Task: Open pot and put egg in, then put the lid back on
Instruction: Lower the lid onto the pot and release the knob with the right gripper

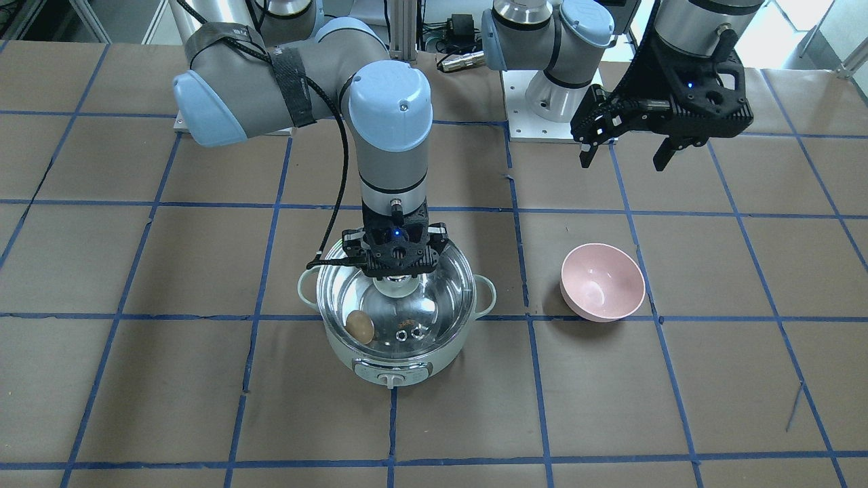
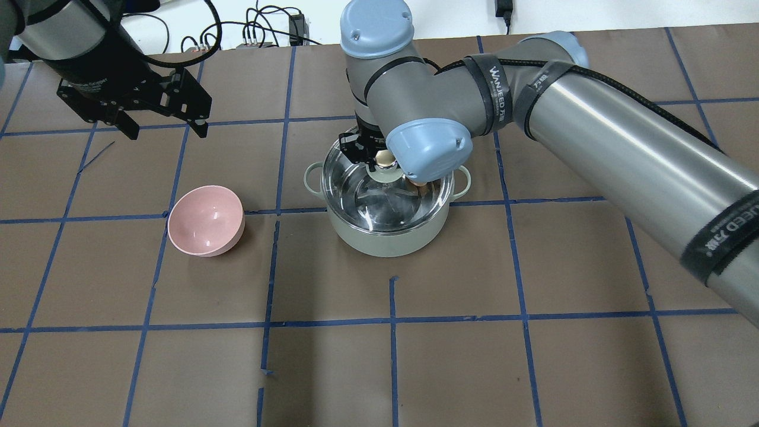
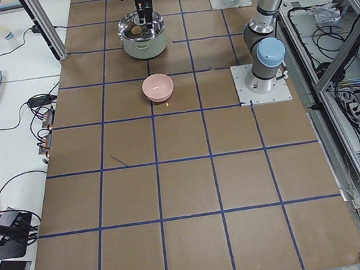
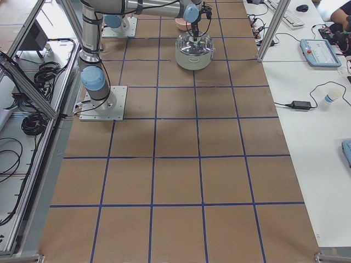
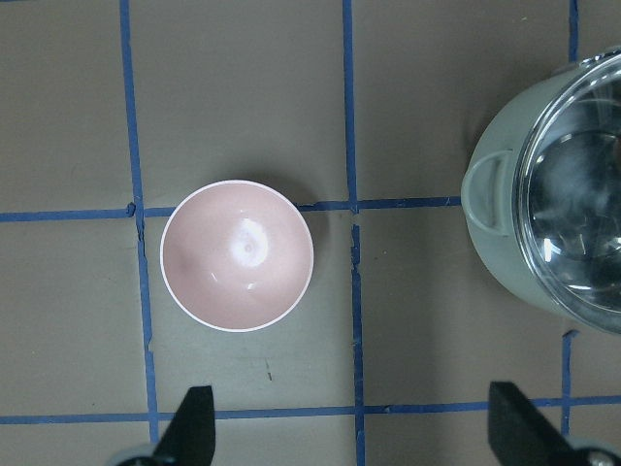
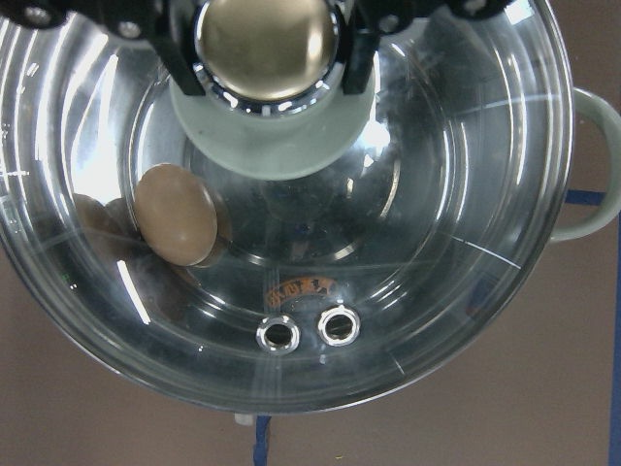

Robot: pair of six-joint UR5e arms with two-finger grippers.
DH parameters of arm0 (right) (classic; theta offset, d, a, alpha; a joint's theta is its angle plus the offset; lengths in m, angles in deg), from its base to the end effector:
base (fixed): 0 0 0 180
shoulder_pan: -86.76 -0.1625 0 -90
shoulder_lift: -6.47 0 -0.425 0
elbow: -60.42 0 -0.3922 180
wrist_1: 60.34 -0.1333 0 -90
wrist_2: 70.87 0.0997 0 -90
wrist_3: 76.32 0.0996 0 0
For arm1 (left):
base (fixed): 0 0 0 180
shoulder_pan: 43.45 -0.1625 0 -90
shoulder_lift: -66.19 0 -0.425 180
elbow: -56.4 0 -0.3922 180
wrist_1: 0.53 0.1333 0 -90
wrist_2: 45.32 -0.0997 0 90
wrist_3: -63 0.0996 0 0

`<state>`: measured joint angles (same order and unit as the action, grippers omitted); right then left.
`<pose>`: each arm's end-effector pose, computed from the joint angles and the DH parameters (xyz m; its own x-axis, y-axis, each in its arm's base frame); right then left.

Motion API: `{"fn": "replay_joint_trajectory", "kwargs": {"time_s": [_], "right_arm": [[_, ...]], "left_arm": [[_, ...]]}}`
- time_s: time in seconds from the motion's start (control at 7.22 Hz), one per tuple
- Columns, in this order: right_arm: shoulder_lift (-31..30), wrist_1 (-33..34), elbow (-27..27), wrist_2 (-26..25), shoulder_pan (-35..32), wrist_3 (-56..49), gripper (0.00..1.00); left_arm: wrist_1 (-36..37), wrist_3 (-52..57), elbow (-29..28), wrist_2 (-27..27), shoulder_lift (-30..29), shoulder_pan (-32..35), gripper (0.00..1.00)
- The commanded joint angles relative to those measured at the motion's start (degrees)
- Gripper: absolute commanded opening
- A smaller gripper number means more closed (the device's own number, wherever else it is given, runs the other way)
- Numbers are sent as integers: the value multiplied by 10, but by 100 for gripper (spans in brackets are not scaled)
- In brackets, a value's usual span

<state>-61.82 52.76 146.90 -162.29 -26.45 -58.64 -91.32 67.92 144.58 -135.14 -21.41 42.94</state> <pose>0.3715 -0.5345 0.3443 -0.9954 -0.0954 -0.0025 -0.0948 0.9915 -0.0890 -0.1032 -0.4863 0.5225 -0.9997 0.0229 -0.0020 0.0230 0.9979 -0.0599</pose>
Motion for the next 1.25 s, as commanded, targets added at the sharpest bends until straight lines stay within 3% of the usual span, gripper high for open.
{"fn": "replay_joint_trajectory", "kwargs": {"time_s": [0.0,0.14,0.28,0.42,0.69,1.11], "right_arm": [[0,0,-1,-1,0,2,33],[0,0,-4,0,0,2,75],[-1,-1,-7,1,2,3,89],[-2,-3,-10,1,4,3,94],[-8,-7,-12,13,13,2,95],[-77,-153,-44,18,62,-17,94]], "left_arm": [[0,0,0,0,1,0,100],[0,0,0,0,1,0,100],[0,-1,0,0,1,1,100],[0,-1,0,0,1,1,100],[0,-1,0,1,1,1,100],[0,-1,2,2,1,1,100]]}}
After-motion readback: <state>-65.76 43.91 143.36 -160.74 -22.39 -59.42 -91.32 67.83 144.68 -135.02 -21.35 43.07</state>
